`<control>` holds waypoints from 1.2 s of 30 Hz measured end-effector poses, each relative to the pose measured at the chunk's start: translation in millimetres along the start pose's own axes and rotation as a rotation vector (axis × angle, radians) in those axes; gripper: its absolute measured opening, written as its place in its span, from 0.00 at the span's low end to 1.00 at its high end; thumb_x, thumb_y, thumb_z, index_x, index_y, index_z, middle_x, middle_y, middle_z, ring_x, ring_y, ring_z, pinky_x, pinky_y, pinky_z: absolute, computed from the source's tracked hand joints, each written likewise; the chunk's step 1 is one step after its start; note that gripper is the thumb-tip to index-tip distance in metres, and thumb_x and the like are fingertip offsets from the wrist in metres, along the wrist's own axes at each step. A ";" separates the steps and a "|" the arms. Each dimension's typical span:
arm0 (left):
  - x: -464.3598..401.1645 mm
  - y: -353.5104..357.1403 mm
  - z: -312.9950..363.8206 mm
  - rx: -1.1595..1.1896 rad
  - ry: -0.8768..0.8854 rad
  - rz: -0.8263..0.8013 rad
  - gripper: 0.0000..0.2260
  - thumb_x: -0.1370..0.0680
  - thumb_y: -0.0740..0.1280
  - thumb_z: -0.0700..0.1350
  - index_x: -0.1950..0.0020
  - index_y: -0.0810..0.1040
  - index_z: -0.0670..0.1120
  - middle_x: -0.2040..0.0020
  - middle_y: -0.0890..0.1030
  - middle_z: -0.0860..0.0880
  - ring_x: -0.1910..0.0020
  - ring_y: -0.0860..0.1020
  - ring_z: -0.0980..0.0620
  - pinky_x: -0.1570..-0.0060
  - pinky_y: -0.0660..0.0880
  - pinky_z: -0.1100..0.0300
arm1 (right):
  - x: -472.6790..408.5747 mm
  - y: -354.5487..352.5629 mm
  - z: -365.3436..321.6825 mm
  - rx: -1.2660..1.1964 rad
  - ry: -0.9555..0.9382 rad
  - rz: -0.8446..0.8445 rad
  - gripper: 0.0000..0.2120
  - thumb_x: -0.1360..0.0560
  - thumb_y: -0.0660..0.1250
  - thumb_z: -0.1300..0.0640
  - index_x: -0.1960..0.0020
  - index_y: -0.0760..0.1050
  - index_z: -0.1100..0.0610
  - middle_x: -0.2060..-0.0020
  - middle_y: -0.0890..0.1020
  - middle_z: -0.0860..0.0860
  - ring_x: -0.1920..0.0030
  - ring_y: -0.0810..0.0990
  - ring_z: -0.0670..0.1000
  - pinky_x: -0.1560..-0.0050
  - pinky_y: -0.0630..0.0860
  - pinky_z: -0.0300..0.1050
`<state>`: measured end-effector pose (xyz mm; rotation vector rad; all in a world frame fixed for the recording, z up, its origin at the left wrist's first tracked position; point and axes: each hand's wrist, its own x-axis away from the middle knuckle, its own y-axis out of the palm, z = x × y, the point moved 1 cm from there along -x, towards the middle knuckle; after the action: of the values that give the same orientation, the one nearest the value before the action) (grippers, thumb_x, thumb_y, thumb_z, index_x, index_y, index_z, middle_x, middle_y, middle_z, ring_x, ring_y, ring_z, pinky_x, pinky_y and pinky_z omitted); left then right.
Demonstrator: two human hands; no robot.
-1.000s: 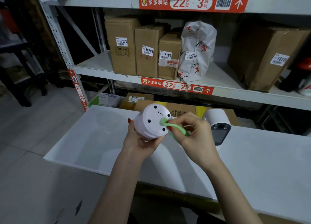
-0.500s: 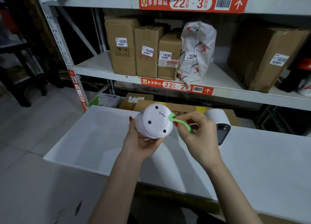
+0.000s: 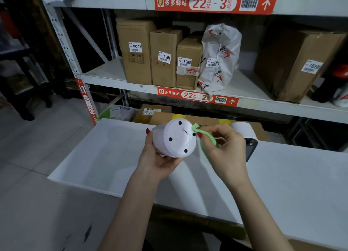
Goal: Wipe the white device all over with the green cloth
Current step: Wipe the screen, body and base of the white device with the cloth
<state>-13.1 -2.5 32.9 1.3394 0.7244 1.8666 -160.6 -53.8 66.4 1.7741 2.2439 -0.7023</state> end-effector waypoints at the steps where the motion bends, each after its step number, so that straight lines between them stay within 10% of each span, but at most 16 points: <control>1: 0.8 0.7 -1.0 -0.016 0.008 -0.007 0.26 0.25 0.68 0.62 0.37 0.75 0.43 0.38 0.78 0.39 0.44 0.78 0.36 0.59 0.76 0.33 | -0.3 -0.6 0.3 -0.002 -0.001 0.016 0.13 0.29 0.71 0.67 0.58 0.81 0.49 0.59 0.83 0.49 0.57 0.81 0.47 0.55 0.78 0.46; 7: 6.0 4.2 -5.7 -0.064 0.017 -0.009 0.24 0.25 0.67 0.61 0.41 0.77 0.42 0.48 0.82 0.38 0.51 0.80 0.38 0.59 0.81 0.40 | 3.0 2.7 -4.2 -0.085 -0.028 -0.075 0.13 0.29 0.71 0.68 0.57 0.82 0.50 0.58 0.84 0.49 0.56 0.82 0.50 0.54 0.79 0.52; 17: 1.4 3.3 -7.7 -0.159 0.040 0.037 0.29 0.26 0.67 0.64 0.33 0.76 0.45 0.38 0.80 0.39 0.46 0.80 0.38 0.69 0.82 0.44 | 0.8 1.7 -1.3 -0.074 -0.046 -0.016 0.10 0.28 0.71 0.67 0.55 0.82 0.52 0.57 0.83 0.48 0.54 0.81 0.49 0.53 0.79 0.49; 36: 3.7 3.1 -4.7 -0.115 0.049 -0.003 0.25 0.23 0.65 0.63 0.47 0.79 0.40 0.51 0.83 0.37 0.51 0.80 0.37 0.51 0.77 0.42 | 3.1 1.0 -3.6 -0.005 -0.079 -0.267 0.09 0.28 0.72 0.66 0.55 0.83 0.53 0.57 0.82 0.48 0.56 0.80 0.48 0.54 0.77 0.49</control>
<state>-19.1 -1.5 35.9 1.2235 0.6338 1.9141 -160.0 -49.3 67.9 1.4302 2.4502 -0.7988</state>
